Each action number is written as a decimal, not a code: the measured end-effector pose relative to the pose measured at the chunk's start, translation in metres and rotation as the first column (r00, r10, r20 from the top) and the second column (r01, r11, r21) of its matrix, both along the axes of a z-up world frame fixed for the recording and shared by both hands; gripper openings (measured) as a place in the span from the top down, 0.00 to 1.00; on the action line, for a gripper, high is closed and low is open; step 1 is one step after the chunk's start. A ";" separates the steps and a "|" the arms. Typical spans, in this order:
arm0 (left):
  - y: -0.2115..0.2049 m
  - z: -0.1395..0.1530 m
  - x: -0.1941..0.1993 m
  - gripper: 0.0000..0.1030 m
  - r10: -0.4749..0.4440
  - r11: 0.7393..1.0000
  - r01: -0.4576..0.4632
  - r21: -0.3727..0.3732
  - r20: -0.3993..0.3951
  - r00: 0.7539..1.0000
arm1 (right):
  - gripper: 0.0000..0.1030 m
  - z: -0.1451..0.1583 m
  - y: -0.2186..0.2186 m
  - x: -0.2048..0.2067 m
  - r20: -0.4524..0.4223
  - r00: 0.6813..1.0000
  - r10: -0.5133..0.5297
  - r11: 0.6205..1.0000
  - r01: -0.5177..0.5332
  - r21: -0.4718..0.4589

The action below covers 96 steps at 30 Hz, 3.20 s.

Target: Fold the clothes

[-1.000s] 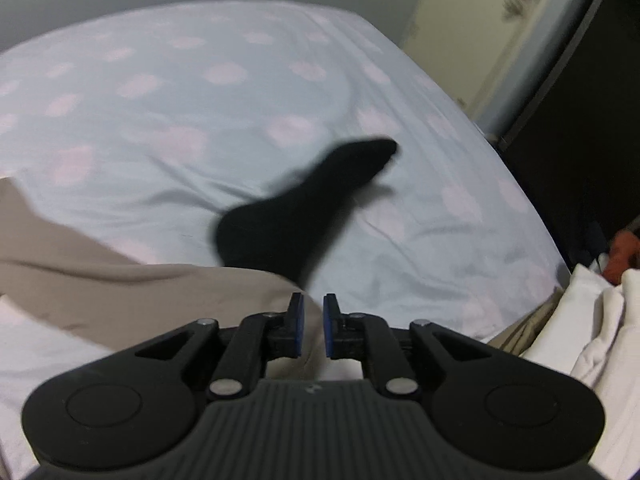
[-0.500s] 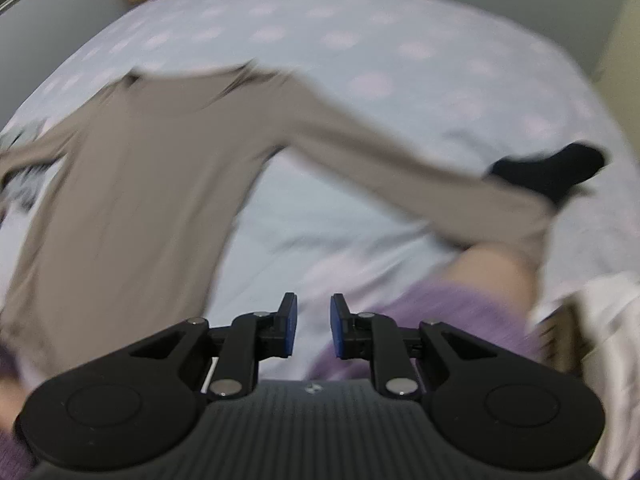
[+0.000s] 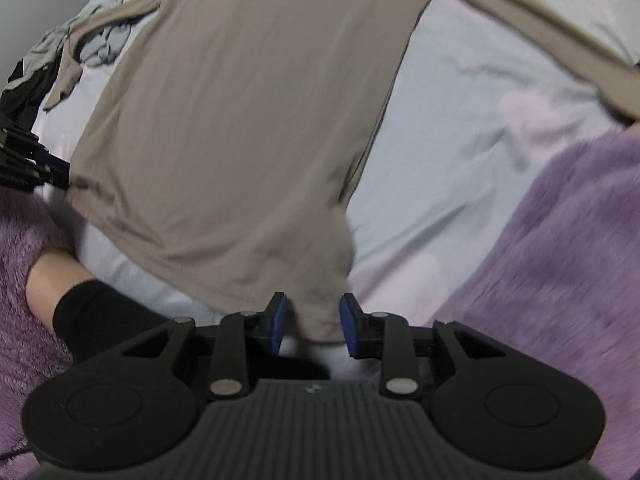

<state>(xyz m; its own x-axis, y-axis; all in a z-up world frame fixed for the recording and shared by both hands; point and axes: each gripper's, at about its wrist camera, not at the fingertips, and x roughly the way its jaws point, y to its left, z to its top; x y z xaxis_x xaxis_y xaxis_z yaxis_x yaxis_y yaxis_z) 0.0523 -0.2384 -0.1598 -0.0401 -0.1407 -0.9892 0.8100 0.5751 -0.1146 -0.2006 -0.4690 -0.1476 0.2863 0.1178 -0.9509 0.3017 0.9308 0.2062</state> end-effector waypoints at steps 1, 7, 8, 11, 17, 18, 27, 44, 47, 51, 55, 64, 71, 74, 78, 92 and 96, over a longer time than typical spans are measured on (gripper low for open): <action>0.001 0.003 -0.002 0.94 0.001 1.000 -0.001 -0.019 -0.005 1.000 | 0.82 -0.002 0.001 -0.002 0.001 1.000 -0.006 1.000 0.006 0.005; 0.015 0.037 -0.011 1.00 0.029 0.988 -0.032 -0.153 -0.025 0.999 | 0.96 -0.003 -0.005 -0.012 0.037 0.998 -0.059 0.998 0.058 0.032; 0.017 0.045 -0.014 1.00 0.037 0.984 -0.039 -0.175 -0.017 0.999 | 0.96 -0.001 -0.006 -0.014 0.045 0.997 -0.068 0.997 0.066 0.033; 0.027 0.060 -0.022 1.00 0.050 0.977 -0.047 -0.207 0.011 0.999 | 0.97 0.005 -0.009 -0.019 0.068 0.994 -0.089 0.996 0.087 0.024; 0.037 0.076 -0.042 1.00 0.038 0.976 -0.035 -0.216 0.011 0.999 | 0.97 0.012 -0.015 -0.028 0.090 0.990 -0.111 0.994 0.110 0.015; 0.035 0.075 -0.044 1.00 0.029 0.980 -0.026 -0.196 0.015 0.999 | 0.97 0.013 -0.015 -0.029 0.090 0.990 -0.107 0.994 0.106 0.016; 0.047 0.065 -0.028 0.80 0.050 0.995 -0.040 -0.090 0.111 0.993 | 0.97 0.011 -0.011 -0.030 0.097 0.990 -0.099 0.995 0.099 0.010; 0.039 -0.010 0.028 0.61 0.299 0.954 -0.299 0.036 -0.234 0.925 | 0.95 0.012 -0.009 -0.033 0.115 0.987 -0.112 0.994 0.112 0.014; 0.038 -0.017 0.021 0.82 0.291 0.957 -0.287 0.053 -0.230 0.929 | 0.94 0.013 -0.009 -0.033 0.116 0.987 -0.114 0.993 0.113 0.016; 0.045 -0.010 0.020 1.00 0.295 0.955 -0.296 0.022 -0.194 0.936 | 0.84 0.021 -0.015 -0.037 0.133 0.982 -0.135 0.991 0.134 0.018; 0.057 0.008 0.027 1.00 0.311 0.949 -0.316 -0.010 -0.144 0.939 | 0.82 0.028 -0.023 -0.039 0.143 0.975 -0.167 0.986 0.166 0.023; 0.062 0.008 0.031 1.00 0.334 0.941 -0.339 -0.006 -0.149 0.931 | 0.60 0.018 -0.018 -0.025 0.143 0.977 -0.158 0.987 0.156 0.022; 0.056 0.001 0.031 0.65 0.343 0.936 -0.351 -0.016 -0.185 0.921 | 0.42 0.019 -0.013 -0.023 0.164 0.977 -0.136 0.991 0.132 0.034; 0.045 -0.007 0.027 0.65 0.330 0.943 -0.332 0.018 -0.185 0.926 | 0.42 0.015 -0.011 -0.024 0.158 0.979 -0.132 0.991 0.131 0.020; 0.028 -0.020 0.018 0.78 0.298 0.955 -0.290 0.068 -0.176 0.938 | 0.42 0.014 -0.010 -0.024 0.162 0.978 -0.129 0.992 0.129 0.012; 0.076 0.005 0.034 1.00 0.355 0.934 -0.351 0.068 -0.061 0.933 | 0.54 0.015 -0.026 -0.025 0.167 0.956 -0.240 0.971 0.236 0.043; 0.087 0.004 0.037 1.00 0.378 0.925 -0.374 0.070 -0.048 0.925 | 0.64 0.011 -0.035 -0.023 0.145 0.943 -0.298 0.954 0.292 0.059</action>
